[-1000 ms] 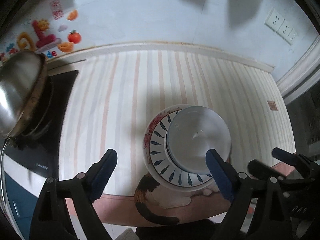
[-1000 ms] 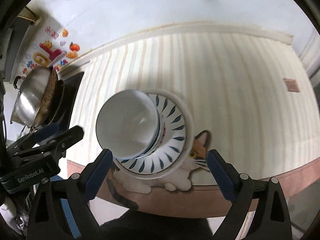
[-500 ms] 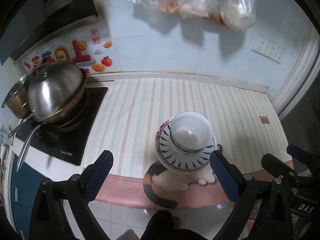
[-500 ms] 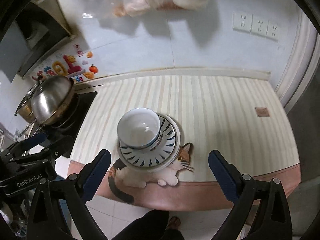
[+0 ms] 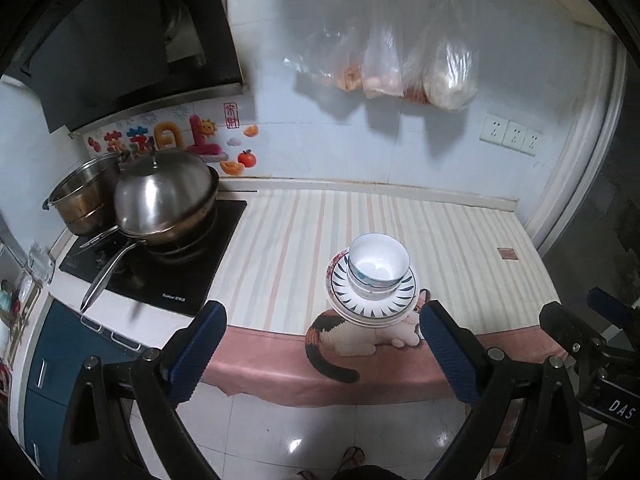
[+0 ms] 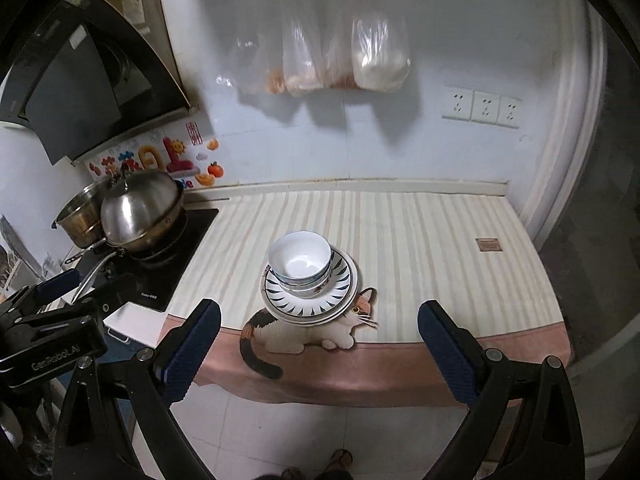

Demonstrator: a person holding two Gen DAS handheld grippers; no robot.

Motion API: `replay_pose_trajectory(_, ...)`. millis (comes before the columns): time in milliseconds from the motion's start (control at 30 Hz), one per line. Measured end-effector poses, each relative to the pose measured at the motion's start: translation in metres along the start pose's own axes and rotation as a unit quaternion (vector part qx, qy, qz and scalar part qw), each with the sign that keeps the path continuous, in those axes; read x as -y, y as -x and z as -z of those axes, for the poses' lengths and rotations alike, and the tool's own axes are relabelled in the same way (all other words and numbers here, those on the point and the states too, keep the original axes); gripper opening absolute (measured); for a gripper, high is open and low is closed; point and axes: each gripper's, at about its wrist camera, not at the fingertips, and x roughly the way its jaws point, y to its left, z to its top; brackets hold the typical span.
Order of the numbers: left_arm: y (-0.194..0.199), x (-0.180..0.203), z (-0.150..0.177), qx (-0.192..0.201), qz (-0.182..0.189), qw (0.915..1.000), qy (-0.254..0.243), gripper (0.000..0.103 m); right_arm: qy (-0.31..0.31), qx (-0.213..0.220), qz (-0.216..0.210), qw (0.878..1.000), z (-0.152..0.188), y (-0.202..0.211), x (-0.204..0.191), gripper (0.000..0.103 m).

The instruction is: Organize plates and bowls

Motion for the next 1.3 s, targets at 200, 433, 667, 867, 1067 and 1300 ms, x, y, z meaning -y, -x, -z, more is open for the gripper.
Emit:
replay_pose_trajectory(200,0.04,-0.015,0.021,0.015,-0.002,0.9998,-0.013,0.099,-0.009,0.026,0.014,1.0,0.023,0.047,-0.019,0.101)
replay_pose_trajectory(433,0.069,-0.032,0.04,0.029,-0.005,0.9996,-0.004,0.099,-0.015,0.044,0.023,0.999,0.048,0.09,-0.036,0.102)
replay_pose_trajectory(667,0.073,-0.034,0.05,0.029,-0.006,0.9995,-0.003,0.099,-0.012,0.048,0.038,0.998,0.062,0.102,-0.044,0.102)
replay_pose_trajectory(867,0.075,-0.031,0.053,0.032,-0.005,0.9995,-0.005,0.099,-0.012,0.053,0.047,0.997,0.066,0.107,-0.044,0.102)
replay_pose_trajectory(1067,0.08,-0.027,0.052,0.036,-0.002,0.9993,-0.008,0.099,-0.015,0.054,0.052,0.997,0.062,0.106,-0.038,0.102)
replay_pose_trajectory(1300,0.08,-0.02,0.051,0.036,0.0,0.9992,-0.014,0.099,-0.016,0.053,0.057,0.997,0.063,0.105,-0.035,0.102)
